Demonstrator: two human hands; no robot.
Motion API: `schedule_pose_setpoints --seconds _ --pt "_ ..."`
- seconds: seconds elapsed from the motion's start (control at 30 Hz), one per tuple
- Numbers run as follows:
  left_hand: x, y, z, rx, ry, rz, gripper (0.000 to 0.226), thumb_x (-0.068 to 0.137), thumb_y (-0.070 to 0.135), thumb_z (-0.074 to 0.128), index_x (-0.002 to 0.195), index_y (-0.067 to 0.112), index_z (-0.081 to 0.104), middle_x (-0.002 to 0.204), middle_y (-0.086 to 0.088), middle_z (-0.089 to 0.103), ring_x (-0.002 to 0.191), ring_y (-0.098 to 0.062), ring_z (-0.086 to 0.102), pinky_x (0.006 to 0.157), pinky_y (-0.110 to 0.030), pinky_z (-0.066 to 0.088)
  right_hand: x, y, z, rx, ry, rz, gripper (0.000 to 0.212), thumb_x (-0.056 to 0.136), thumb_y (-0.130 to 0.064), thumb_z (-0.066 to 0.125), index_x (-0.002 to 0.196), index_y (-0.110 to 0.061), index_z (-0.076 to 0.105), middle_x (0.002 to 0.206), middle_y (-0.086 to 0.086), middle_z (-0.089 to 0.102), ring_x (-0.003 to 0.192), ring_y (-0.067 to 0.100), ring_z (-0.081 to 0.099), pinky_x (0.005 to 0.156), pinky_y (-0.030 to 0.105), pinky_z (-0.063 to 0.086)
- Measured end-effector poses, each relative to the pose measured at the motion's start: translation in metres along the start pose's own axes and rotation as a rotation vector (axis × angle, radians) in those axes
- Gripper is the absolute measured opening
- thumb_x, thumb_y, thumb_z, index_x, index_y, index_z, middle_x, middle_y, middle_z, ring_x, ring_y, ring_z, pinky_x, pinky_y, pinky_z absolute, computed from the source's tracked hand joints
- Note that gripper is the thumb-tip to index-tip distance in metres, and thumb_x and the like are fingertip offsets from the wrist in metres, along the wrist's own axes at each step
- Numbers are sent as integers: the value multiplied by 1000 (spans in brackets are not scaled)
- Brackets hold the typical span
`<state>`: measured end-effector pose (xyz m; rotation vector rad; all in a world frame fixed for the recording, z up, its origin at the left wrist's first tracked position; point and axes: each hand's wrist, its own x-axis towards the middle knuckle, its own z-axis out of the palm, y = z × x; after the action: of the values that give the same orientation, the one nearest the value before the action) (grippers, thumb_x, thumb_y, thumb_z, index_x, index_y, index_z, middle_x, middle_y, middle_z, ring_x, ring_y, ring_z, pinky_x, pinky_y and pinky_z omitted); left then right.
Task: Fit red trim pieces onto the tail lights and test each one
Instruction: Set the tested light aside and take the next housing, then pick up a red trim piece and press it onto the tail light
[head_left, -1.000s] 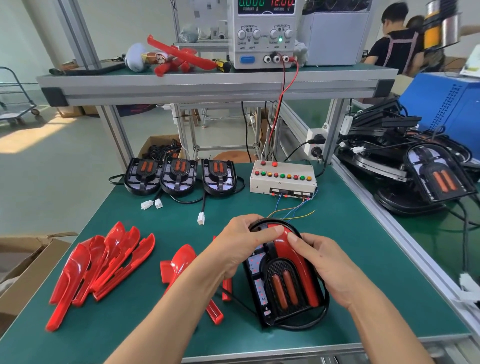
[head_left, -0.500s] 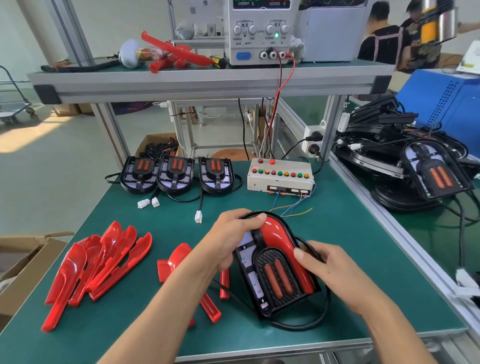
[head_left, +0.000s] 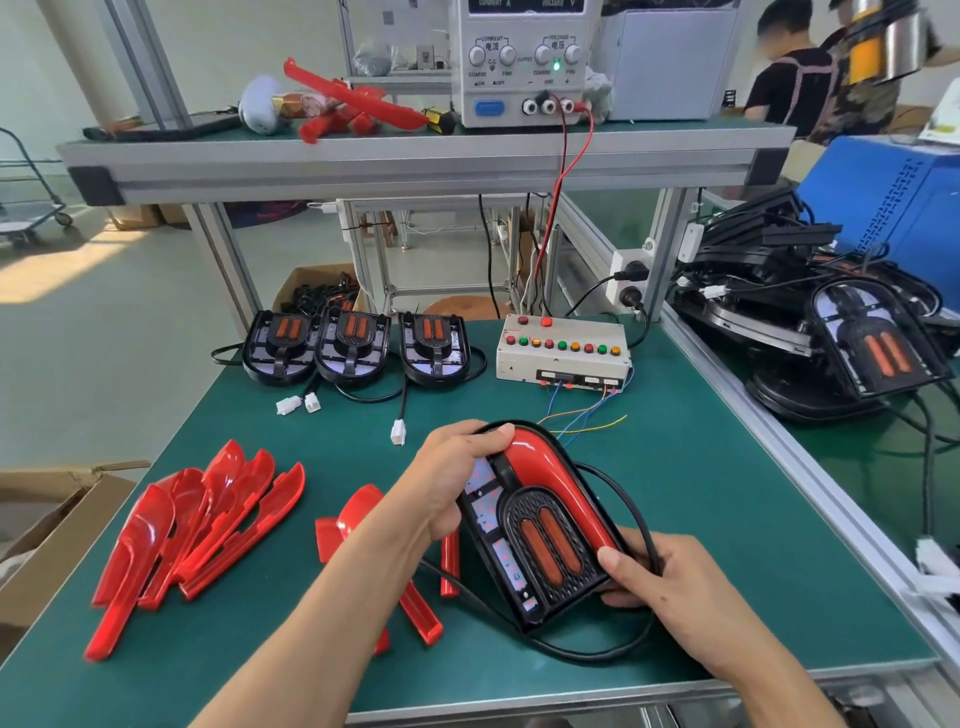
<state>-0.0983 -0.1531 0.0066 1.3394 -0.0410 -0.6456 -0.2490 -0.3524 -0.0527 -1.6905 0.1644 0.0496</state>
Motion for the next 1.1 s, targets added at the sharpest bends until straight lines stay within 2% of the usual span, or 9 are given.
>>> schedule_pose_setpoints --seconds 0.17,0.3,0.57,0.67,0.73,0.87,0.93,1.0,1.1 --pt "-1 0 0 60 -36 53 24 97 21 66 103 -1 68 96 -19 73 84 -31 71 89 -47 58 0 3 1 47 50 -13 27 87 -39 67 113 -37 78 109 0 79 107 15 74 85 26 60" --pt "-4 2 -4 168 -114 108 25 92 17 72 110 0 68 103 -17 75 89 -24 71 85 -37 58 0 4 1 62 57 -12 27 87 -38 69 113 -35 78 110 1 79 108 16 73 87 25 60" --pt "-3 1 -4 156 -120 126 19 89 7 74 106 1 69 106 -21 74 93 -30 71 98 -47 55 -2 8 1 -16 77 -46 24 89 -40 69 111 -38 78 107 0 79 104 17 74 87 24 59" --pt "-3 -1 -2 169 -93 117 13 92 9 72 102 1 69 102 -20 74 92 -30 70 101 -51 53 -4 9 6 -86 164 -68 27 85 -45 71 105 -31 80 97 0 80 93 19 76 82 26 61" --pt "-4 -3 0 183 -104 130 13 95 12 69 104 3 68 102 -15 74 94 -28 70 102 -50 52 -4 10 10 -106 272 -84 23 85 -36 72 100 -21 79 86 -1 79 78 21 77 70 20 60" --pt "-10 -7 2 253 -120 170 33 101 22 60 131 7 59 127 -8 66 120 -25 61 113 -43 44 -5 3 15 -185 363 -82 2 93 -20 70 94 -21 72 68 -7 73 47 18 68 49 7 45" --pt "-15 -8 5 395 -86 219 42 103 34 57 140 16 52 135 1 59 126 -14 55 113 -31 39 -5 -1 18 -198 397 -85 5 90 -24 71 85 -25 69 60 -10 70 45 10 65 50 7 44" --pt "-20 -7 4 566 25 322 43 102 40 55 139 19 54 131 5 60 120 -8 55 107 -25 40 -5 -5 22 -230 442 -82 10 88 -33 69 79 -32 65 69 -16 70 63 1 63 65 18 45" --pt "-35 2 -23 742 423 540 20 98 30 61 112 17 67 103 4 70 96 -12 62 92 -30 49 -5 -2 24 -280 474 -53 17 84 -51 62 81 -37 69 84 -9 72 83 22 64 74 39 41"
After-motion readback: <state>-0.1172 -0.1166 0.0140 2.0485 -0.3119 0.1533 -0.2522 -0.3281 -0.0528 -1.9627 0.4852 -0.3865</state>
